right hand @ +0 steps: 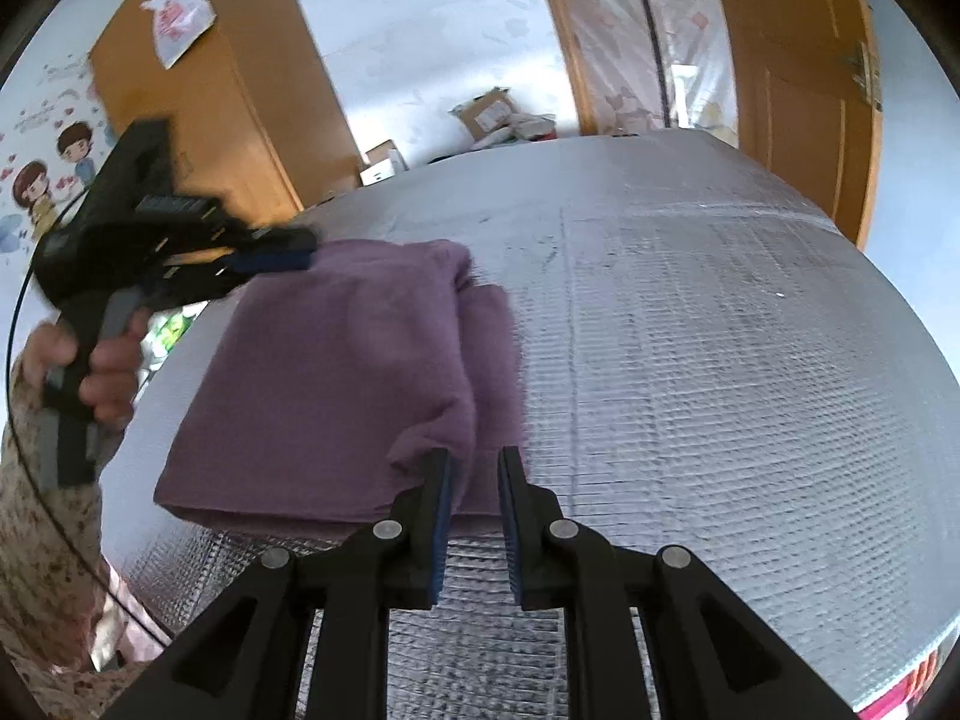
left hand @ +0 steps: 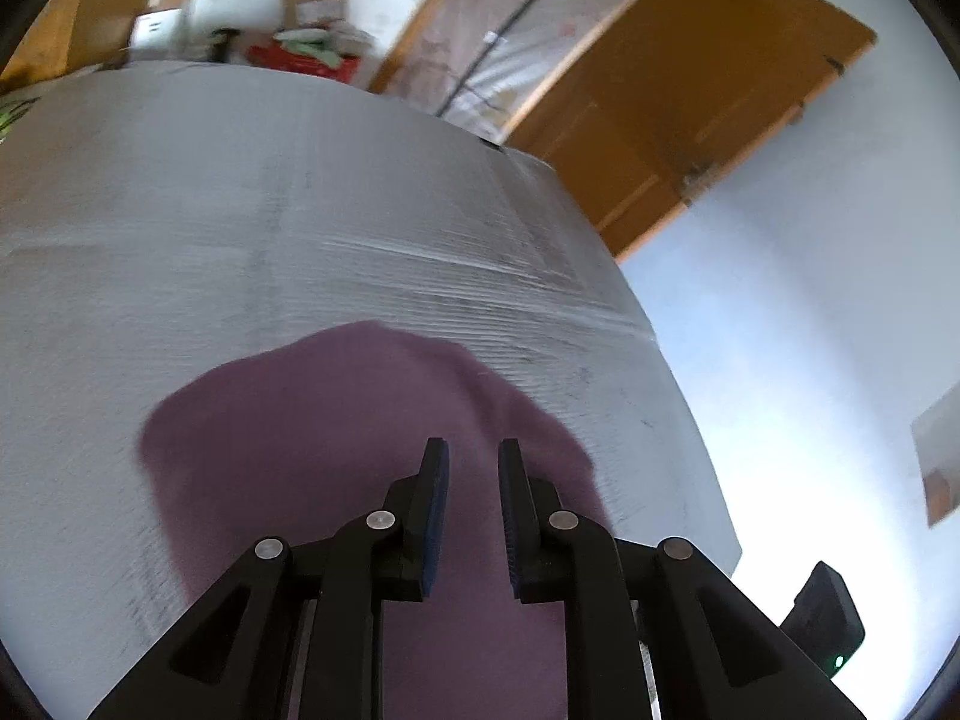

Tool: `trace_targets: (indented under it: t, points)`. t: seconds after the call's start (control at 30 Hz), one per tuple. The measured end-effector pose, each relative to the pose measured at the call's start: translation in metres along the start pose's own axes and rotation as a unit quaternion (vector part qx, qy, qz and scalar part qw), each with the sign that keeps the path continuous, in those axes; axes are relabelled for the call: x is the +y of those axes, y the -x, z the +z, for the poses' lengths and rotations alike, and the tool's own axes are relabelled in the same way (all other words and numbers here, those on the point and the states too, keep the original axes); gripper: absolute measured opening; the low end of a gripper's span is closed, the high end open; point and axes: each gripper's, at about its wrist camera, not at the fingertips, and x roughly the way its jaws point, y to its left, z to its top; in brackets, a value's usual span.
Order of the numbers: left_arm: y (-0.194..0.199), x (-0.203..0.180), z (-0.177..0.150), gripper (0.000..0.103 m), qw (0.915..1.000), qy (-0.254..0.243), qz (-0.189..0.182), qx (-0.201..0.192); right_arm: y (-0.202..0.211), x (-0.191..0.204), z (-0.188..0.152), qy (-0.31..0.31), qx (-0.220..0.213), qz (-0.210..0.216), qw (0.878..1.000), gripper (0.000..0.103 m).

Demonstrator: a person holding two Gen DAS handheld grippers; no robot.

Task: Fold clothes
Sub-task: 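Release the sweater with the right gripper while the left gripper holds its end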

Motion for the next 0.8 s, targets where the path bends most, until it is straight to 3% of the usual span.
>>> trace_targets:
  t: [0.23,0.37,0.67,0.8]
  points:
    - [0.026,0.015,-0.031,0.018,0.9988,-0.020,0.041,-0.018,0.009,-0.006,0.021,-0.017,-0.033,0.023,0.999,0.016]
    - [0.035,0.021,-0.044,0.018,0.9986,-0.017,0.045,-0.022,-0.006,0.002,0.034,-0.006,-0.018,0.042,0.999,0.027]
    - [0.032,0.032,-0.050,0.018,0.9989,-0.005,0.038,-0.025,-0.042,0.006,0.021,-0.003,0.042,0.042,0.998,0.028]
    - [0.028,0.033,-0.047,0.018,0.9989,0.001,0.040,-0.023,-0.032,0.004,0.023,-0.001,0.024,0.051,0.998,0.012]
